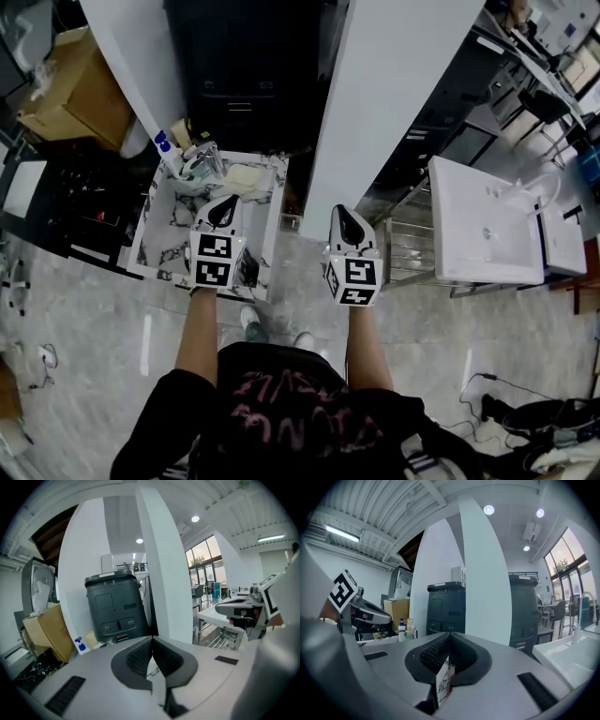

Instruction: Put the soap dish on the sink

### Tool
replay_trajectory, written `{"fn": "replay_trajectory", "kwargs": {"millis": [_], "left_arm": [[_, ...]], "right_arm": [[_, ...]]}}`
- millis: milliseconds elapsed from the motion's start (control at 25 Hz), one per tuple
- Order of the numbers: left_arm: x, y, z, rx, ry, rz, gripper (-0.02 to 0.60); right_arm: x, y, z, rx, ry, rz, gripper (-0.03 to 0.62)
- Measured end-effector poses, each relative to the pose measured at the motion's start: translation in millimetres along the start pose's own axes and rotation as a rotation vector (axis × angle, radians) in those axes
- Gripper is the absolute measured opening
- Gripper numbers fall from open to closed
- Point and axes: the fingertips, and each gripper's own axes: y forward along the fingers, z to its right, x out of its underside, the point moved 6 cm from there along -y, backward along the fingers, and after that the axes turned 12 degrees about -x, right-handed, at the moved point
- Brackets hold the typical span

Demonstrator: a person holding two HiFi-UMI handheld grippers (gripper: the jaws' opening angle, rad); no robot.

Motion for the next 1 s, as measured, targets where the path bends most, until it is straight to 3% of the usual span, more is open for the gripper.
{"fn": "replay_trajectory", "kwargs": {"millis": [400,560,1000], "left_arm": [[-30,-69,-10,-0.113,-0.027,0.130,0.015],[-32,-89,-7,-0.118,-0.102,0.164,0.015],[-36,-131,10,-0.146,-0.089,0.224,0.015]], "right_arm": [[-28,-29,-2,-0.056,-0.024,0.072,0.014],[-33,-43,0,-0.074,-0.034,0.088,0.012],[-36,-78,3,-0.083,-0.066,0.118,0.012]]}}
